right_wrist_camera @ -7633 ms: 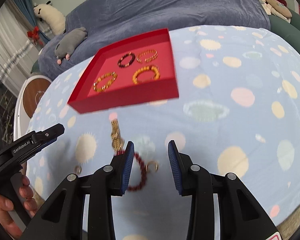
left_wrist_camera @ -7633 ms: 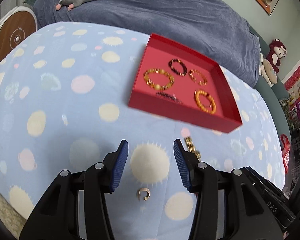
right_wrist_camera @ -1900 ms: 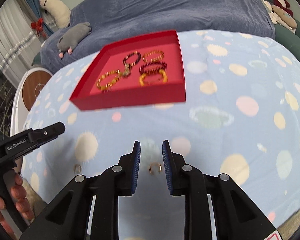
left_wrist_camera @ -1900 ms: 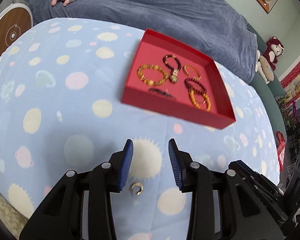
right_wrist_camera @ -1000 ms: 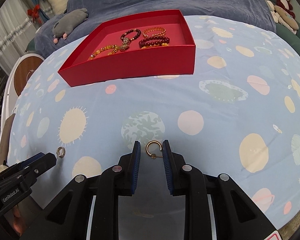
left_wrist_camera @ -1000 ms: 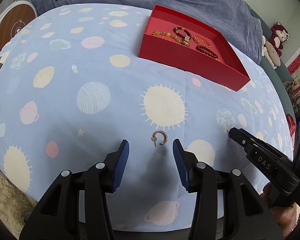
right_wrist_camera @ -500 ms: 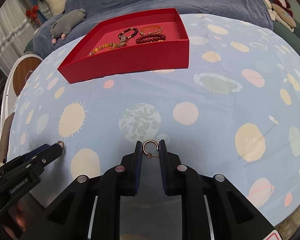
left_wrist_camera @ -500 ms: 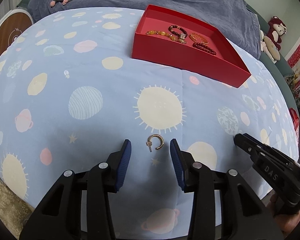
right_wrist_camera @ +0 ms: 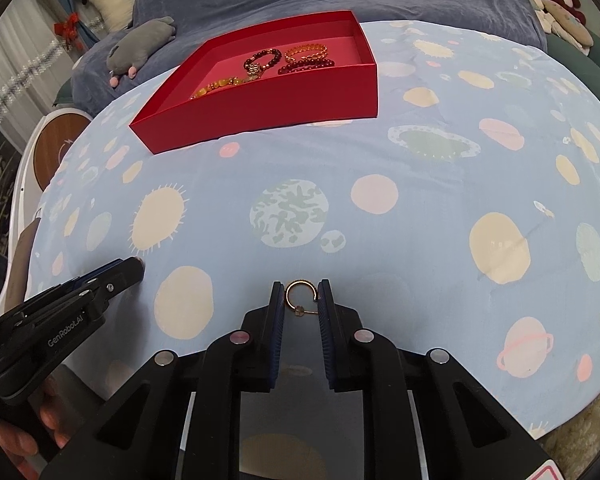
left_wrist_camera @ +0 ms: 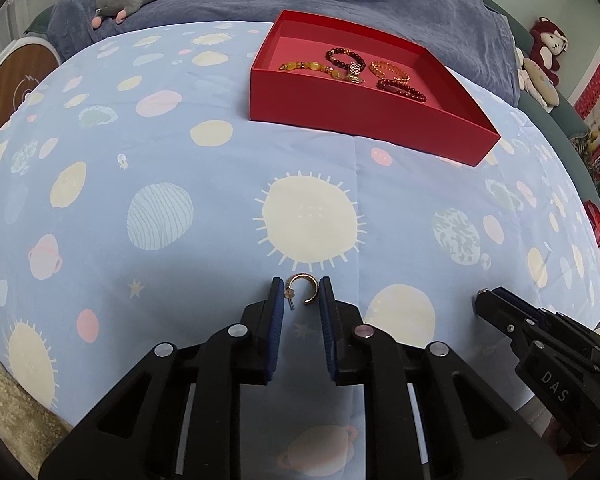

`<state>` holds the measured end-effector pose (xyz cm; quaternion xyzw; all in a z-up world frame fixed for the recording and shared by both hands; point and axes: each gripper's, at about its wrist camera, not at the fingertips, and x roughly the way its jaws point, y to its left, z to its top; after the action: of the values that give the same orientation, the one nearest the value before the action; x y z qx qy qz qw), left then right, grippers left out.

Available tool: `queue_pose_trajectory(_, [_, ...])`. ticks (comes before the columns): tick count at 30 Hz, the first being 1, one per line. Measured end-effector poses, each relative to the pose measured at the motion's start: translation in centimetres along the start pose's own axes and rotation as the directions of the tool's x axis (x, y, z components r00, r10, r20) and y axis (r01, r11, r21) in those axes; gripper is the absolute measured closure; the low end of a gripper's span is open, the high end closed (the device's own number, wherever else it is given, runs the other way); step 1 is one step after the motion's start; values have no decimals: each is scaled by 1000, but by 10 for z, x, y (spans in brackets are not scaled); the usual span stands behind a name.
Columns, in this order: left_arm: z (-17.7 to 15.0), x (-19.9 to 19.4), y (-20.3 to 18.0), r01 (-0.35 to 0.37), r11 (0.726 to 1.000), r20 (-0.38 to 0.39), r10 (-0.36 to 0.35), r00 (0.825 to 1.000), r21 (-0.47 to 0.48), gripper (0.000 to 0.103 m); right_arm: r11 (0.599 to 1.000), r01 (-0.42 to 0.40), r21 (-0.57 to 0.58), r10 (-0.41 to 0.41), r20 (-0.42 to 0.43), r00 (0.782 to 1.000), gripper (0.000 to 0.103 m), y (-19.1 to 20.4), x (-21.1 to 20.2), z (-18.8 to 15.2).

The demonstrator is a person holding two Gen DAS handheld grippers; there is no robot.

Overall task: Organize jewelry
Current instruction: 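Close the right tool on the gold hoop earring and lift it, then carry the gold hoop earring with the right tool into the red box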

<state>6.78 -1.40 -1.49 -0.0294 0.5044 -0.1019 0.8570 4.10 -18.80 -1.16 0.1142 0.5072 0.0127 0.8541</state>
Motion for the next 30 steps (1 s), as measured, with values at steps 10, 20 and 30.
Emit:
queue_pose_trajectory(10, [2,-3,-1,-9,1000,-21,9,1000,-6,86,1000,-6,-10,6,8,1000,87,1,-9,-3])
queue_pose_trajectory(20, [3,-15,-5,-6,1000,-15,6,1000,-3,86,1000,-17,-22,17,27,999,87,4,-23,-8])
queue_pose_trajectory(30, [11,-32,-13,-1,1000,-3,1,1000,-1,86,999,-45,-20,46,66,997,87,9,-40,-4])
